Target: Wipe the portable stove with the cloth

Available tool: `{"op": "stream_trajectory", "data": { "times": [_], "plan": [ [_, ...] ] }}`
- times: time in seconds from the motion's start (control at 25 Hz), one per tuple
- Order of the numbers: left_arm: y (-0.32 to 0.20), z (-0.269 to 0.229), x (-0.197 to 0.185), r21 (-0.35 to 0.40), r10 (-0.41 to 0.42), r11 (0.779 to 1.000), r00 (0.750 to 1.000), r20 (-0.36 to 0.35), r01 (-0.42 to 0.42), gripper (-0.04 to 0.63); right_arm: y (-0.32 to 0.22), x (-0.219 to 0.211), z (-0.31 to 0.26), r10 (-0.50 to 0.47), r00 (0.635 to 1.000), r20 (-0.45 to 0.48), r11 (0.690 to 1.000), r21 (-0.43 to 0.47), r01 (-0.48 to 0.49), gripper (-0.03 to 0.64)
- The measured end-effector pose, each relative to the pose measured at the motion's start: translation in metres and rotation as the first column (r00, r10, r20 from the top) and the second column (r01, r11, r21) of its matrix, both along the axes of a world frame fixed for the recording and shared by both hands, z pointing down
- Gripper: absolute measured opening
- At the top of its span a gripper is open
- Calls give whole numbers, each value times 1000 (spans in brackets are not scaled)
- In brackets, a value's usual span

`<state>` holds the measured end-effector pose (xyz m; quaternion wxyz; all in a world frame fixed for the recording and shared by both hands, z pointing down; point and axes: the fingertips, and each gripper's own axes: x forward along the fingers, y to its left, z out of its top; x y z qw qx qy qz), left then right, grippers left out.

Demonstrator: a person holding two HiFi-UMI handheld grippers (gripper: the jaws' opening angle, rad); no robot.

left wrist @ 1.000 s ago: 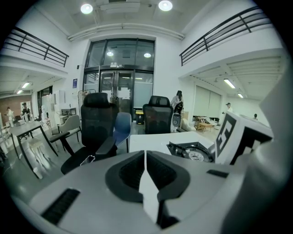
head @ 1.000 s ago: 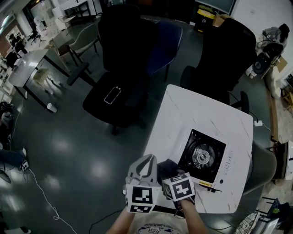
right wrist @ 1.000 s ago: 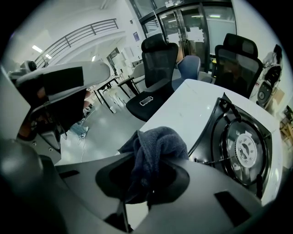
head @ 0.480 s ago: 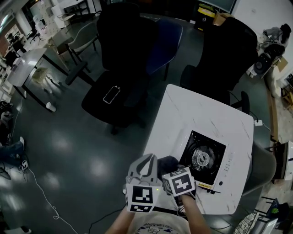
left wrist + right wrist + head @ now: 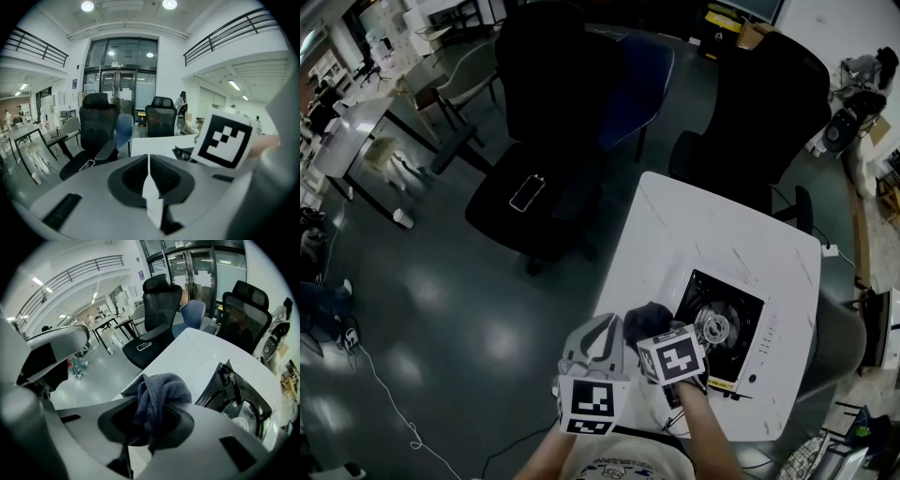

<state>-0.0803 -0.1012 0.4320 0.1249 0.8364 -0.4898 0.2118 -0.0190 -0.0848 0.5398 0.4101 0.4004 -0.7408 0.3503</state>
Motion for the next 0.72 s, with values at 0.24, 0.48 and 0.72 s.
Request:
{"op": "stream_trajectory", "data": {
  "times": [0.24, 0.48, 0.72],
  "plan": [
    [-5, 3, 2, -6, 3, 1000, 1000, 0, -3, 21, -24, 17, 3, 14, 999, -32, 1000, 8, -14, 81],
    [-9, 4, 6, -13, 11, 1000, 1000, -4, -11, 22, -38, 20, 6, -1, 999, -53, 1000, 13, 2, 81],
    [-11, 14, 13, -40, 4, 999, 1000, -10, -5, 23, -52, 24, 6, -10, 998, -55, 1000, 17, 11, 81]
  ]
}}
